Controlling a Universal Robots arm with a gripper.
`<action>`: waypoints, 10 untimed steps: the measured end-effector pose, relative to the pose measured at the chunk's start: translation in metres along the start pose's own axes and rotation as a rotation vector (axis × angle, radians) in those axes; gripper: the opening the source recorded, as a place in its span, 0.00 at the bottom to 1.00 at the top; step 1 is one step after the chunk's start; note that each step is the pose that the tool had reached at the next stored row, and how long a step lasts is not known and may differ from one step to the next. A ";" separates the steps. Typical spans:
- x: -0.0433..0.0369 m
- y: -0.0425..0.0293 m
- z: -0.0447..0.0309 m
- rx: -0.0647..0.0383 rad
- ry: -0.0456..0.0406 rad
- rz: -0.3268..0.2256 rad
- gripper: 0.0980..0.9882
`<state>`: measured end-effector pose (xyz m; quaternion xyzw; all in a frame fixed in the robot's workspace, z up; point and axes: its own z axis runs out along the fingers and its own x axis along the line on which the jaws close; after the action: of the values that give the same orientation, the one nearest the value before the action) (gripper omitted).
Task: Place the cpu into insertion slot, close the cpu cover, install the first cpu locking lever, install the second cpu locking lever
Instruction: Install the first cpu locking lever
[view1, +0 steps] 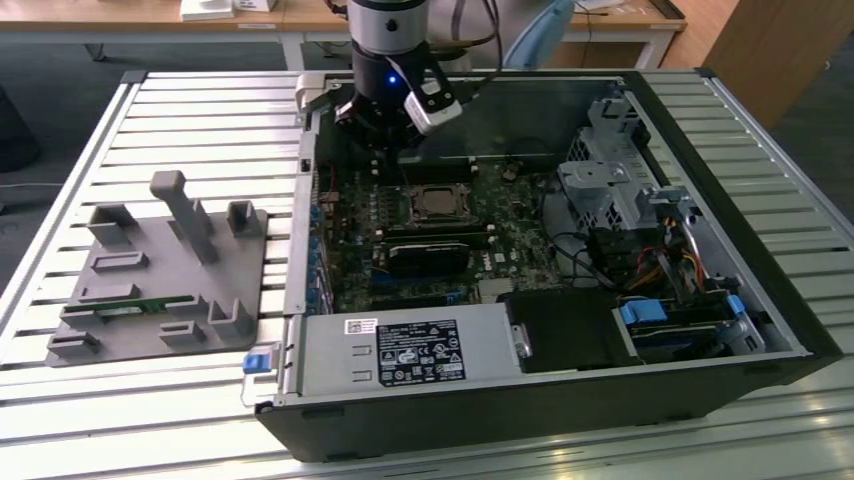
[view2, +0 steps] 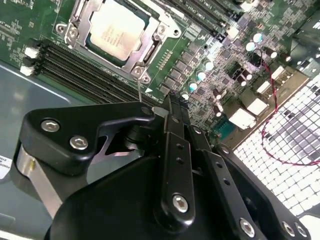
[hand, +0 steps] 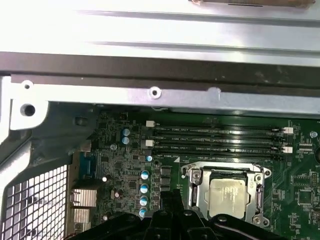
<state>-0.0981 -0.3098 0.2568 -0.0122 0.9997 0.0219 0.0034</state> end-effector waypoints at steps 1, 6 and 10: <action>0.0001 0.0012 0.0002 0.000 0.0000 0.000 0.01; 0.0000 0.0080 0.0013 0.000 0.0001 0.000 0.01; -0.0003 0.0119 0.0023 0.000 0.0000 0.000 0.01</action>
<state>-0.0981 -0.2978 0.2550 -0.0122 0.9997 0.0219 0.0035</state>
